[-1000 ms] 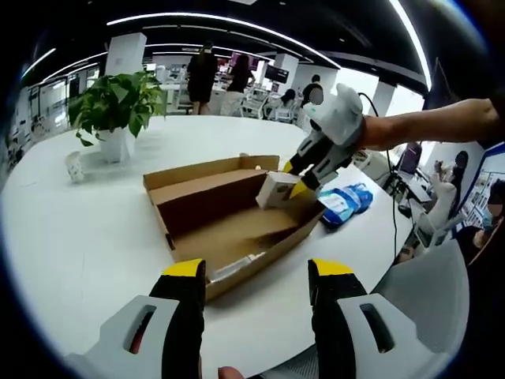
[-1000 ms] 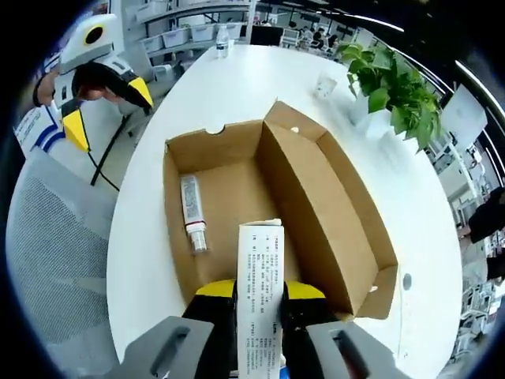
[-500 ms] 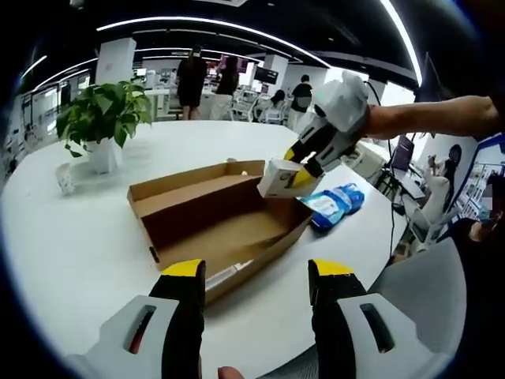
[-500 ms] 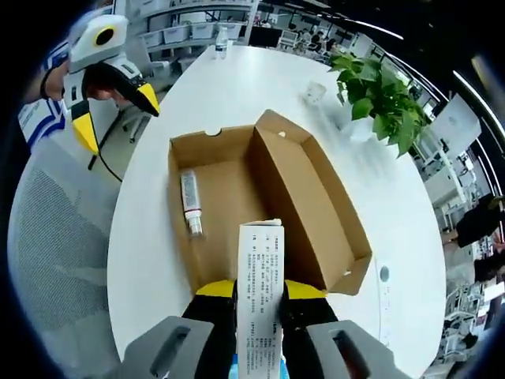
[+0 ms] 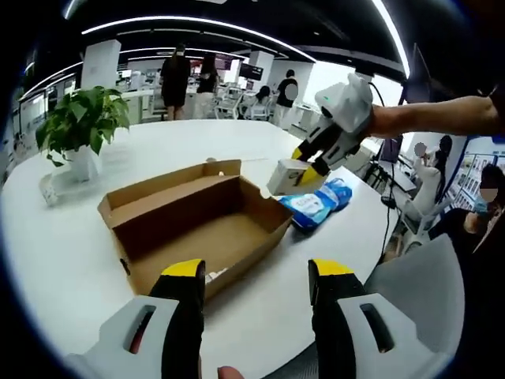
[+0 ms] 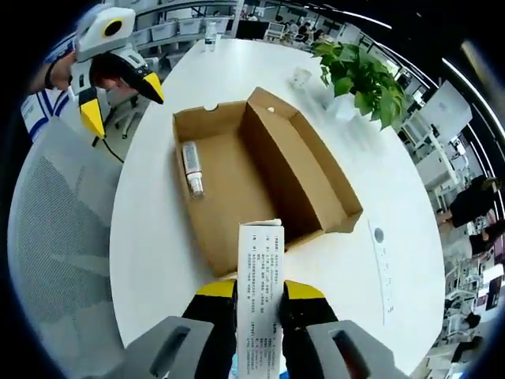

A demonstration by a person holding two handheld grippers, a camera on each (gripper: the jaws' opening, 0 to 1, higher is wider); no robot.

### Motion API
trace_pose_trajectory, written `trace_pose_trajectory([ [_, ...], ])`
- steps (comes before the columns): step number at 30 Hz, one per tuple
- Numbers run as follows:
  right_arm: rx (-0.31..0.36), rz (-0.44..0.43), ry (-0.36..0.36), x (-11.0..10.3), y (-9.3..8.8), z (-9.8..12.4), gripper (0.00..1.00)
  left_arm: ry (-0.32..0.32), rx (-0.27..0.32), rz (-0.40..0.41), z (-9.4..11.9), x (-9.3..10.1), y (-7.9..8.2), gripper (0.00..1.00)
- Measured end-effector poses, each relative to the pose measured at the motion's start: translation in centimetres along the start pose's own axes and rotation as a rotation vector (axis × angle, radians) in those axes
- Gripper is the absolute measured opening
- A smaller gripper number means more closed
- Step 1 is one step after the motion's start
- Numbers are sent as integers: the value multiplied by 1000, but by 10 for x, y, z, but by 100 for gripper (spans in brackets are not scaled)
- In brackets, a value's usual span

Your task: Operate the shoe box by opening the lid, removing the specified soft item, and placing it in the target area until the item is outside and the box remains undamaged.

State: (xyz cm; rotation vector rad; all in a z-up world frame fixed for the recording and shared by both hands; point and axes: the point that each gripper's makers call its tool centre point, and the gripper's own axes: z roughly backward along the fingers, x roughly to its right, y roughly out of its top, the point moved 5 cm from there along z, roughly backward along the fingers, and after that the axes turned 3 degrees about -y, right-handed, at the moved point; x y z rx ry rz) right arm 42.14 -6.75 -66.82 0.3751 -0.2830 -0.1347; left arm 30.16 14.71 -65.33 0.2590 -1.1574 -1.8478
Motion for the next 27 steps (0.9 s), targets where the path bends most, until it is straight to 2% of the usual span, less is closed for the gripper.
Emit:
trace_pose_trajectory([
  [11,-38,-76,-9,1,-65,6,17,-37,-14,-21,-23,20,12,54],
  [27,-68,-181,-36,-11,-135,23,17,-103,-56,-61,-53,52,16,54],
])
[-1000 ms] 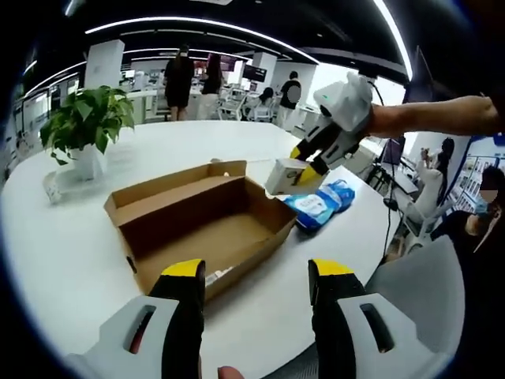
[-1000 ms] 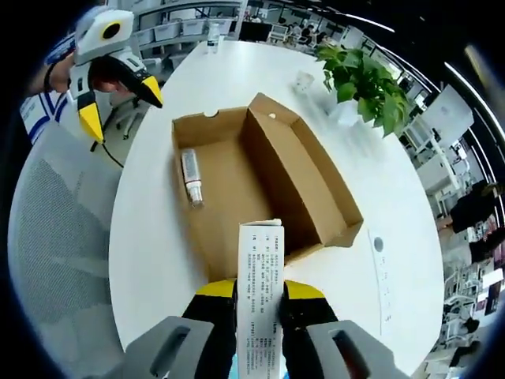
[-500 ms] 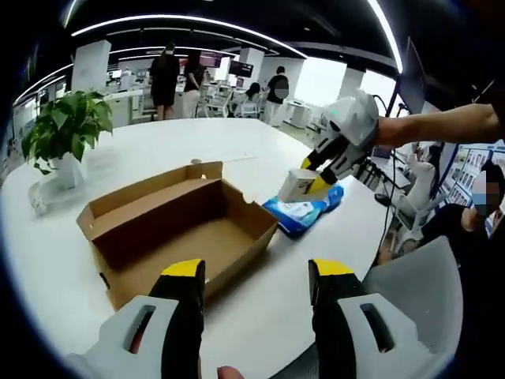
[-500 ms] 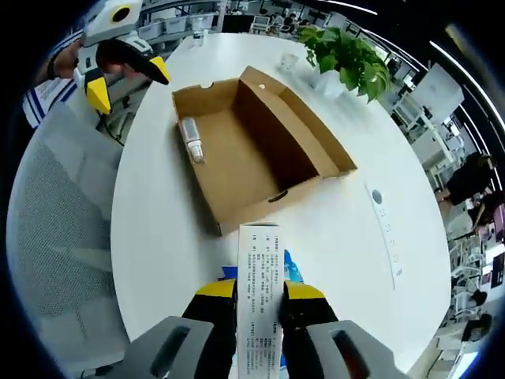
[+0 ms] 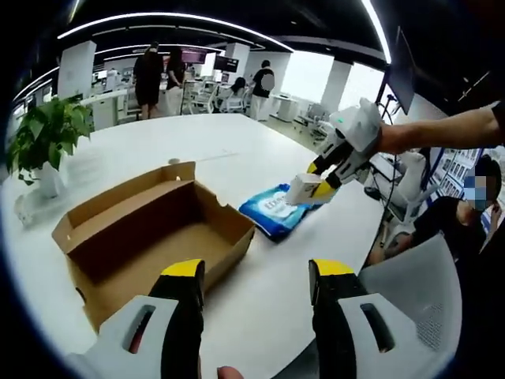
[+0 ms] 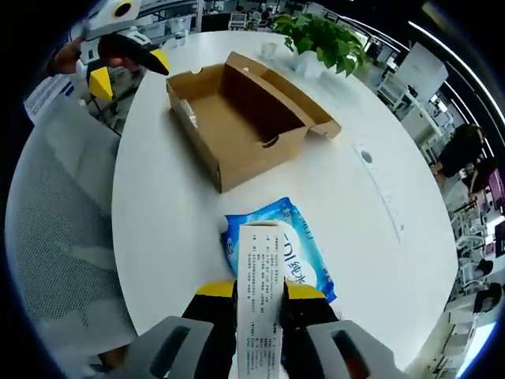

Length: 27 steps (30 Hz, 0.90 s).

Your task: Operate the shoe box by opening the lid, removing the specified soft item, and placing it in the target area until the item is outside and the box remains undamaged.

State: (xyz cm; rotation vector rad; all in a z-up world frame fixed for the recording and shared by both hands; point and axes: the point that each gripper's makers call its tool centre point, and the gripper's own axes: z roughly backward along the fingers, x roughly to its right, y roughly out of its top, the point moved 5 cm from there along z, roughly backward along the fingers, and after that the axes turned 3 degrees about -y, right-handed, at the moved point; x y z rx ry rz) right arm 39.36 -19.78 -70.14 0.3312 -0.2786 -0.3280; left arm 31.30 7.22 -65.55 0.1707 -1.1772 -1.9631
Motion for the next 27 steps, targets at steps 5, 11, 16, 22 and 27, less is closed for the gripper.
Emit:
trace_pose_trajectory([
  [5,-11,-36,-8,1,-24,7,17,-14,-6,-12,-8,7,4,54],
  [11,-25,-72,-16,-1,-48,10,17,-30,-9,-22,-17,17,8,54],
  [16,-27,-97,-18,-3,-60,13,17,-36,-16,-27,-23,22,7,54],
  [22,-30,-117,-15,-5,-76,15,17,-35,-12,-23,-28,25,8,54],
  [27,-35,-118,-16,-4,-87,18,17,-31,-16,-18,-31,25,5,54],
])
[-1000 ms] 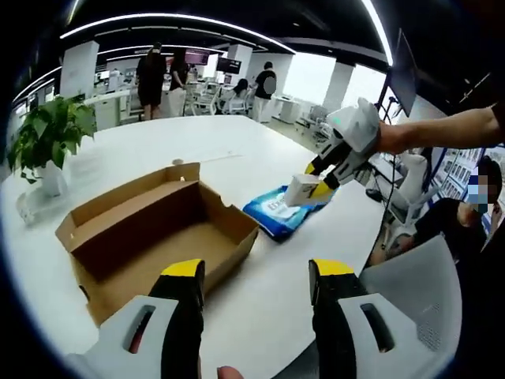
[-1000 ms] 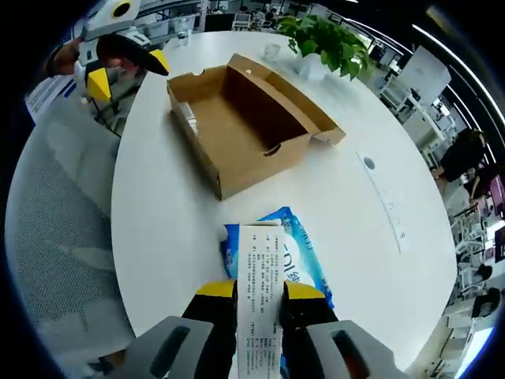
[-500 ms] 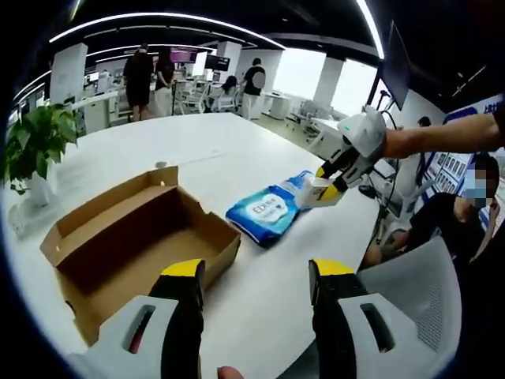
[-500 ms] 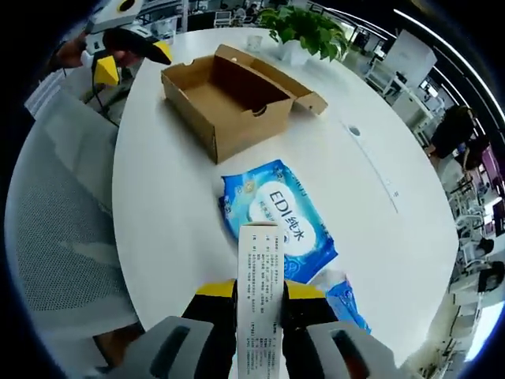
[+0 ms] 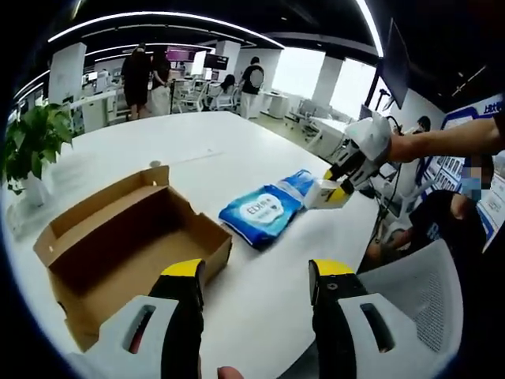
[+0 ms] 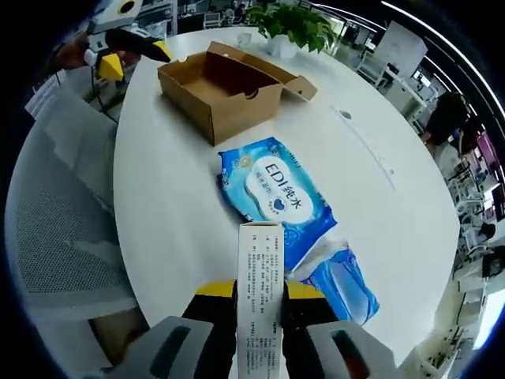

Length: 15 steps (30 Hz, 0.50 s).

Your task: Operate the shoe box by opening the lid, removing the specified soft item, and placing it in the target area until the item is outside and the box remains undamaged.

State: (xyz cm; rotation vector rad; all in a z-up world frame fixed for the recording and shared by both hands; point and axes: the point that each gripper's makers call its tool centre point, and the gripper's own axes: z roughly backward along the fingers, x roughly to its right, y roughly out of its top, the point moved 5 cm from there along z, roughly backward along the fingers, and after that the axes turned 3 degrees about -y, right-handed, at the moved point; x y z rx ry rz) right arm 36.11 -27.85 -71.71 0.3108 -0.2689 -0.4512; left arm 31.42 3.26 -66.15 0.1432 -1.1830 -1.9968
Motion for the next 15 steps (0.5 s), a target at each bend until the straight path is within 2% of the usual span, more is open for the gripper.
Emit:
trace_pose_trajectory([
  [5,3,-25,1,2,-4,-1,17,4,-4,7,-2,2,-1,54],
  [10,-3,-13,8,0,-4,0,17,17,-2,14,-3,1,0,54],
  [15,3,-7,8,7,-3,4,17,30,-6,21,-3,0,-2,54],
])
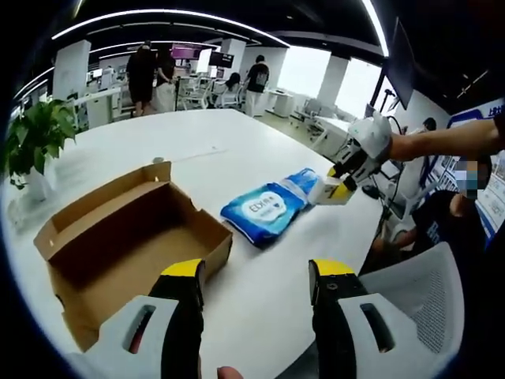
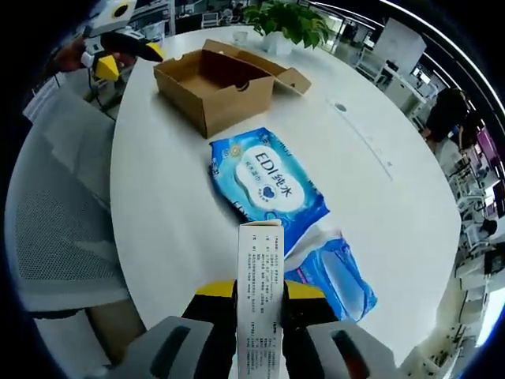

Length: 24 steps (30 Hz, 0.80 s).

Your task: Operate the shoe box by opening the lid, removing the specified soft item, and placing it in the target area until the item is outside and the box remains undamaged.

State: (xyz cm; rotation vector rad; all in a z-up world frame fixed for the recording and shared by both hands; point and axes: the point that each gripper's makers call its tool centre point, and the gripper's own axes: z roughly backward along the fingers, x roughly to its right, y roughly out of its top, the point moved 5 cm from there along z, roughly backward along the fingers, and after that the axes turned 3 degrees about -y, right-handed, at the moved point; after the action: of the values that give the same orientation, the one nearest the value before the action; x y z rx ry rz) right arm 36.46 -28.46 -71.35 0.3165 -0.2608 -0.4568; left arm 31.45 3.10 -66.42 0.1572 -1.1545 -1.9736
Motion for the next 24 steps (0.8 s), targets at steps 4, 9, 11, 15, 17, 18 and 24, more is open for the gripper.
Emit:
trace_pose_trajectory([
  [4,-11,36,5,6,0,3,17,13,2,10,1,0,-1,54],
  [9,0,63,3,22,7,8,17,38,5,28,5,0,-3,54],
  [11,1,91,6,28,12,9,17,47,12,33,7,-1,-3,54],
  [15,-12,131,2,43,18,7,17,73,15,52,13,-6,-6,54],
  [17,-11,140,0,53,22,5,17,83,20,60,17,-7,-7,55],
  [18,-12,145,0,57,24,4,17,91,23,65,20,-9,-8,55],
  [24,-33,175,-7,85,30,-6,17,137,32,93,34,-19,-13,55],
])
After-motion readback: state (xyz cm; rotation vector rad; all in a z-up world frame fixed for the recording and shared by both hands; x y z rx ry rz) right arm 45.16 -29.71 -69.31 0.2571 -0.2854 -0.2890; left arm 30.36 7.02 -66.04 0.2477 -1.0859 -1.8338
